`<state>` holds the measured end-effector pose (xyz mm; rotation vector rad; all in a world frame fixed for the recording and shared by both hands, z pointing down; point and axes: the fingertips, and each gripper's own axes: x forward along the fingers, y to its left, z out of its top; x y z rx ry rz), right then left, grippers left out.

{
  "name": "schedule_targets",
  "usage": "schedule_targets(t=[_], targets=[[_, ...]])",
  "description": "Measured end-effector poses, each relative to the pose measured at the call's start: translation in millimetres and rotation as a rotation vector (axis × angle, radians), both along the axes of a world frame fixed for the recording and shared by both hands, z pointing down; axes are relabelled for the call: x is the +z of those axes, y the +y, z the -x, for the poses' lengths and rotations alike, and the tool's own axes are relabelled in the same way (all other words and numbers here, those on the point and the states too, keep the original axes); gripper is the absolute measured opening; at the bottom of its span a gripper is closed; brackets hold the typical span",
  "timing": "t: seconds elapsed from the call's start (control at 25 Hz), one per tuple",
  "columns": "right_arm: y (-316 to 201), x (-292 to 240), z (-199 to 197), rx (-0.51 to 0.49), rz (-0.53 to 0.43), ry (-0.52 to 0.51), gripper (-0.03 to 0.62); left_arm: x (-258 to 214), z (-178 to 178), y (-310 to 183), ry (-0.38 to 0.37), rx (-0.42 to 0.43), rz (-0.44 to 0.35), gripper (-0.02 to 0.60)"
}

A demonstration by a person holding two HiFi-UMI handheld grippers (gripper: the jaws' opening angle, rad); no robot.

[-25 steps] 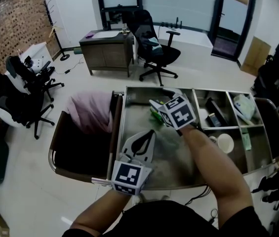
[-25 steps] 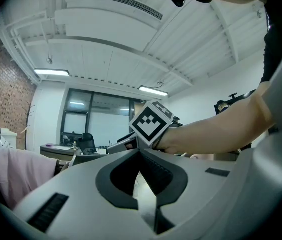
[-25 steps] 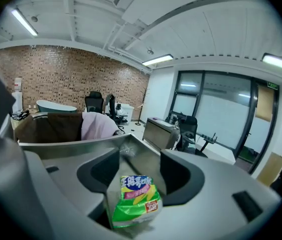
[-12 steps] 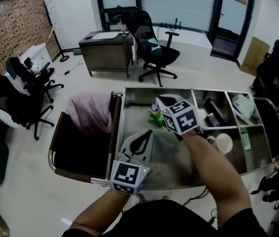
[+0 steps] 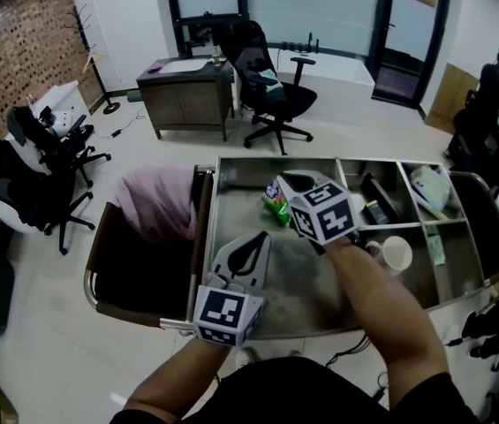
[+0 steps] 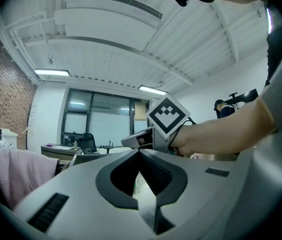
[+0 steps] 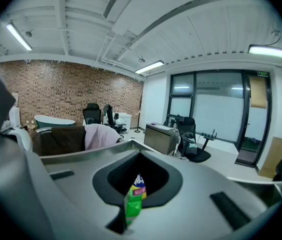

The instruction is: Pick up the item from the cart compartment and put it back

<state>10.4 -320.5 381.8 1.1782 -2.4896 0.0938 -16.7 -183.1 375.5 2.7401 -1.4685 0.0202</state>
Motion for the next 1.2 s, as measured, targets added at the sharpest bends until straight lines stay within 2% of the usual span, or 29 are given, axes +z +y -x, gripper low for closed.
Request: schedule_targets(t=[0.2,0.44,0.68,1.2], targets=[[9.1,-13.1,-4.1,0.005,-0.012,-0.058,0.012,-0.4,-0.6,0.3,-0.002,0.002,-0.001,0.0],[42.8,-40.9,-16.0,0.001,-0.049,-0.218,0.012,-1.6,-1.2,0.9,0.005,0.005,0.002,0.0],[84.3,-56.1,-35.3,-0.003,-0.086,-0.33,0.012,-0.6,-0.3,0.2,0.0,0.006,-0.001,0.0],[139.4,-32.1,-71.6,0.045,-0.115,-0.474,0.012,0.3,-2.7,0.7,-0.014,0.009,-0.007,0.0]])
